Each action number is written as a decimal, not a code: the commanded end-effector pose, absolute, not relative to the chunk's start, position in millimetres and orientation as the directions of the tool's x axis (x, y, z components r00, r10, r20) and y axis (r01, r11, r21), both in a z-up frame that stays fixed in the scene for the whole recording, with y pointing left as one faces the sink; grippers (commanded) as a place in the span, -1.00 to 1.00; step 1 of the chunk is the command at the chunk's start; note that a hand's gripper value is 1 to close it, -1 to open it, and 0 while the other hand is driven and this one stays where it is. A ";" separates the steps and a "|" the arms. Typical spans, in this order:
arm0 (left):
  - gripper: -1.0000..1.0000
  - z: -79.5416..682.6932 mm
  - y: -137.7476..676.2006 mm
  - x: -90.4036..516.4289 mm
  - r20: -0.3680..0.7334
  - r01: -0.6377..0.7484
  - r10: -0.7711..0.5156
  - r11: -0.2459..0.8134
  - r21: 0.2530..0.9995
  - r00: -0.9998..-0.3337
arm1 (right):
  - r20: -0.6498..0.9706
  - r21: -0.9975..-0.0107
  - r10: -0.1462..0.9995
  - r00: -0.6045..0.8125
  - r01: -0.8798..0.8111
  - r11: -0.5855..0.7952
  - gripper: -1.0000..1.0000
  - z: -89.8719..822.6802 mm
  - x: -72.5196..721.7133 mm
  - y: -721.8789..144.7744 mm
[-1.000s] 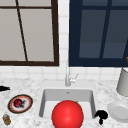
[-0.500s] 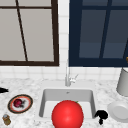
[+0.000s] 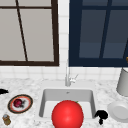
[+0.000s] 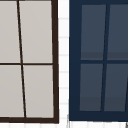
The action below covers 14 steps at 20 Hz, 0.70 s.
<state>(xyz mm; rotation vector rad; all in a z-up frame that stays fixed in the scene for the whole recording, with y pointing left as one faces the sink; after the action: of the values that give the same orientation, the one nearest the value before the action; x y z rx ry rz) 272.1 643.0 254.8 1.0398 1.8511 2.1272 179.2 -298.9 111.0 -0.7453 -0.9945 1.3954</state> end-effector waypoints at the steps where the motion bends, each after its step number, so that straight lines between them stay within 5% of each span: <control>1: -1.00 254.8 643.0 272.1 0.404 0.329 0.517 -0.234 0.915 -0.755 | 0.124 -0.895 0.988 -0.088 -0.439 0.073 0.00 111.0 179.2 -298.9; 14: -1.00 256.1 623.5 197.0 0.440 0.372 0.501 -0.235 0.898 -0.746 | 0.124 -0.895 0.988 -0.088 -0.439 0.073 0.00 111.0 179.2 -298.9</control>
<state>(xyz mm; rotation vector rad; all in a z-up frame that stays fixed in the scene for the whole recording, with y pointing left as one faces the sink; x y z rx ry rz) 216.1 630.3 255.1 1.0439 1.8528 2.1337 179.2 -298.9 111.0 -0.7453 -0.9945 1.3954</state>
